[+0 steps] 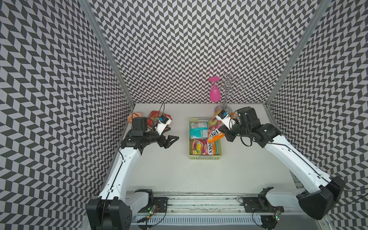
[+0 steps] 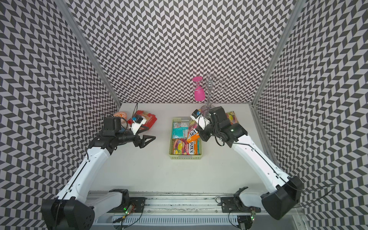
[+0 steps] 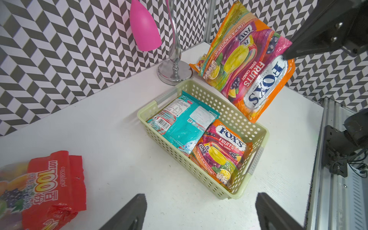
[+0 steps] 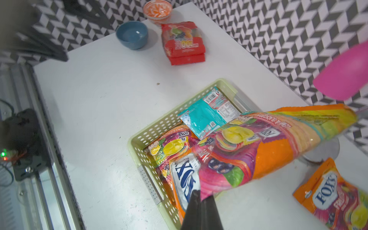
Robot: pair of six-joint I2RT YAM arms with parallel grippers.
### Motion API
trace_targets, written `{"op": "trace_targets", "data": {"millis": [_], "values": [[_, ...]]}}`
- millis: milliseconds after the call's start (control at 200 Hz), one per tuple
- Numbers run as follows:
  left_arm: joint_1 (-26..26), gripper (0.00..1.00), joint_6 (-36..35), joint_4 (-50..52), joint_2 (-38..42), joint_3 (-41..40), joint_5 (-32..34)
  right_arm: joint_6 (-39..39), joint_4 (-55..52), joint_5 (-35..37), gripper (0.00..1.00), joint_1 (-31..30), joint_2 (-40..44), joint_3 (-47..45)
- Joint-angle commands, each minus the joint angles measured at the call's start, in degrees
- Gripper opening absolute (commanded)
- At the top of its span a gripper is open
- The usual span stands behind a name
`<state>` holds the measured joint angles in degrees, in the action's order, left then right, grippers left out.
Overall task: Put the candies in the basket
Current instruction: Place the candy in the basket.
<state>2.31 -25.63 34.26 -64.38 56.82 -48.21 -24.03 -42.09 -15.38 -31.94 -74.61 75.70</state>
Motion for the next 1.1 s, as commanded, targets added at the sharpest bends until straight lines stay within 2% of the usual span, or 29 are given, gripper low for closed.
{"op": "trace_targets", "data": {"millis": [0, 120, 250, 370, 556, 751, 1096], "values": [[0.63, 0.90, 0.06, -0.85, 0.70, -0.59, -2.69, -15.59, 0.62, 2.13, 0.00, -2.94, 1.58, 1.14], [0.89, 0.90, -0.50, -0.49, 0.92, -0.53, -2.33, -20.52, 1.41, 5.96, 0.00, -3.53, 0.57, 0.67], [1.07, 0.91, 0.11, -1.11, 0.75, -0.29, -1.65, -24.94, 0.13, 10.88, 0.00, -6.77, -1.17, 1.83], [1.29, 0.91, 0.21, -1.13, 0.91, -0.31, -1.54, -28.84, 1.91, 13.19, 0.00, -8.37, 0.35, -1.26], [1.33, 0.91, 0.70, -1.24, 0.74, 0.06, -1.54, -29.28, 4.01, 14.49, 0.00, -8.92, 1.65, -4.50], [1.40, 0.92, 1.04, -1.95, 0.86, -0.50, -1.45, -32.27, 7.41, 22.48, 0.00, -13.72, -0.30, -6.74], [1.41, 0.92, 1.31, -2.62, 1.28, -1.27, -1.62, -32.66, 9.08, 17.38, 0.00, -14.11, -1.67, -7.72]]}}
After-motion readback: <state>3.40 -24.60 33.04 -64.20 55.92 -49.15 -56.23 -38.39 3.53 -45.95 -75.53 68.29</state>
